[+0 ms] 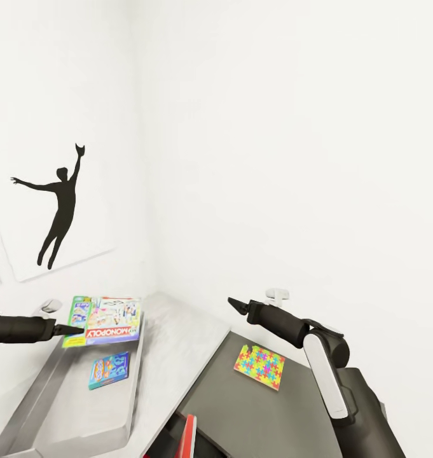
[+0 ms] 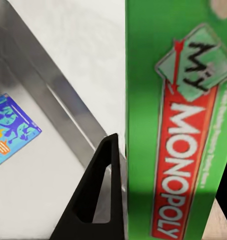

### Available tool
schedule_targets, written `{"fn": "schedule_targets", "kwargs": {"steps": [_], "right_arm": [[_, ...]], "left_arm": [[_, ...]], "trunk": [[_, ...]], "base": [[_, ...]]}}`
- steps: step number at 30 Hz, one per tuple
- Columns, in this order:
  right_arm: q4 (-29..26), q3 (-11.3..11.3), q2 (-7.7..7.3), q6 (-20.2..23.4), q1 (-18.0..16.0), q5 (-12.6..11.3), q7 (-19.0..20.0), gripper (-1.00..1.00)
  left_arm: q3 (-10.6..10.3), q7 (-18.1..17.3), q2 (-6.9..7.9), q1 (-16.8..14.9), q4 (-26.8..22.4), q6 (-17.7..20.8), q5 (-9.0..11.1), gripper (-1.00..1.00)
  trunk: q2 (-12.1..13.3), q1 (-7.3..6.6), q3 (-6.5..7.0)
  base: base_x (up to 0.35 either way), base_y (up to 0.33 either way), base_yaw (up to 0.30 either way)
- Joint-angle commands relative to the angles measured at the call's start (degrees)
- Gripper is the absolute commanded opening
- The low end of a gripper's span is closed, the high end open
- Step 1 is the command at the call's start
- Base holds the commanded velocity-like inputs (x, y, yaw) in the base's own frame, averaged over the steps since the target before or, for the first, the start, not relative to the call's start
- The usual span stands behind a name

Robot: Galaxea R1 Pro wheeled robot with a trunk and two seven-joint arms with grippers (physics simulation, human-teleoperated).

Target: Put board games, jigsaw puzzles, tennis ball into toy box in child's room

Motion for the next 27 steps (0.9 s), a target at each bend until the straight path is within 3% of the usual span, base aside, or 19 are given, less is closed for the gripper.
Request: {"fn": "schedule_targets", "kwargs": {"steps": [1,10,23,27], "right_arm": [[0.0,-0.1,0.0,0.3,0.0,0.0,0.2,1.0],[0.0,-0.3,-0.13,0.4,0.0,0.0,0.2,1.0],[0.0,-0.3,-0.21,0.4,0.0,0.0,0.2,1.0],[0.0,-0.3,-0.2,0.4,0.0,0.0,0.2,1.0]], "left_arm": [[0.2,-0.5,-0.05,0.0,0.3,0.3,-1.0,-1.0],[0.2,-0.6,0.12,0.0,8.1,-5.5,-2.6,-1.0],[0.0,-0.6,1.6,0.0,9.1,-7.9,-2.7,-1.0],[-0.1,-0.5,1.69,0.0,9.2,-7.9,-4.9,-1.0]], "trunk": [[0.0,0.02,-0.03],[0.0,0.02,-0.4],[0.0,0.02,-1.59],[0.0,0.02,-1.96]], "base": [[0.0,0.0,0.0],[0.0,0.0,0.0],[0.0,0.0,0.0],[0.0,0.0,0.0]]}}
